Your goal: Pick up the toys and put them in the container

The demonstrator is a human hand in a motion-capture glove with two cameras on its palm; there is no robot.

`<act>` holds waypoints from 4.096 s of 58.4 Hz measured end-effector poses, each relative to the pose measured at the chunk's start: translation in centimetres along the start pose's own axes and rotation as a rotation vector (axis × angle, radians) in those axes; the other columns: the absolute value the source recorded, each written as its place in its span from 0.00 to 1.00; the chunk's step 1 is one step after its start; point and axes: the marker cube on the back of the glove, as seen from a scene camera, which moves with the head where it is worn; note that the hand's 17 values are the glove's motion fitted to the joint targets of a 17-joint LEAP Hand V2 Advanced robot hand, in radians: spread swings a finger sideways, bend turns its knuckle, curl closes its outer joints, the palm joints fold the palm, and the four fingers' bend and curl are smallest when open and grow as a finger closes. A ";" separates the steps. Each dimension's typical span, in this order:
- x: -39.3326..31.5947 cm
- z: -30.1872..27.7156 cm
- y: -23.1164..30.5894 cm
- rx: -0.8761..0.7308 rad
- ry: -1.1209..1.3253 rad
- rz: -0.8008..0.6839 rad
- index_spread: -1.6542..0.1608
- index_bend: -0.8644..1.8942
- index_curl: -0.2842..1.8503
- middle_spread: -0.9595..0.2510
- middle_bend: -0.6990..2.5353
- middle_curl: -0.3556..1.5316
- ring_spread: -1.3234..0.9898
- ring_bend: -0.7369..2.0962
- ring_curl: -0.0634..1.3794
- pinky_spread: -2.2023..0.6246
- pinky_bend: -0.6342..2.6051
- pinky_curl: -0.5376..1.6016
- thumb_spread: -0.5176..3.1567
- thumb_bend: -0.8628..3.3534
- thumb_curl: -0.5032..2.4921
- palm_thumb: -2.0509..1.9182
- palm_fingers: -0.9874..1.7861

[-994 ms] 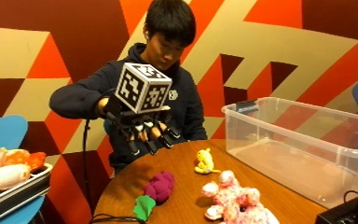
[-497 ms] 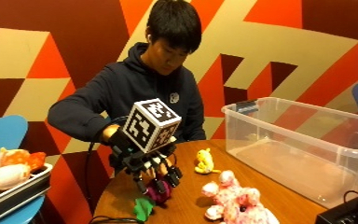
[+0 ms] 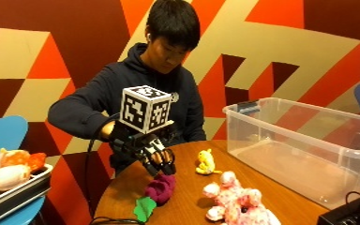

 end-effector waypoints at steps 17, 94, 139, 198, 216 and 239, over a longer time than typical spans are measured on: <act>-0.2 -2.5 1.5 0.051 0.027 0.012 0.79 0.74 0.40 0.59 0.37 0.38 0.47 0.33 0.17 0.74 0.40 0.31 0.51 0.24 0.29 0.72 0.49; -2.3 1.0 -3.1 -0.026 -0.159 -0.108 0.80 0.74 0.41 0.72 0.34 0.33 0.54 0.30 0.09 0.76 0.41 0.32 0.45 0.22 0.33 0.70 0.37; -21.0 -19.4 -9.6 0.602 -0.606 -0.323 0.86 0.71 0.49 0.55 0.47 0.45 0.46 0.37 0.18 0.75 0.41 0.33 0.42 0.21 0.41 0.71 0.40; -15.9 -1.8 -5.0 -0.053 -0.005 -0.264 0.78 0.37 0.30 0.82 0.24 0.30 0.57 0.30 0.18 0.76 0.46 0.35 0.47 0.20 0.30 0.63 0.24; -17.2 0.9 -7.0 -0.002 0.009 -0.351 0.73 0.57 0.38 0.79 0.26 0.28 0.57 0.29 0.12 0.76 0.41 0.33 0.48 0.21 0.30 0.66 0.32; -17.2 -1.5 -5.7 0.095 -0.024 -0.343 0.78 0.79 0.45 0.68 0.34 0.36 0.53 0.31 0.07 0.76 0.37 0.31 0.50 0.23 0.30 0.71 0.41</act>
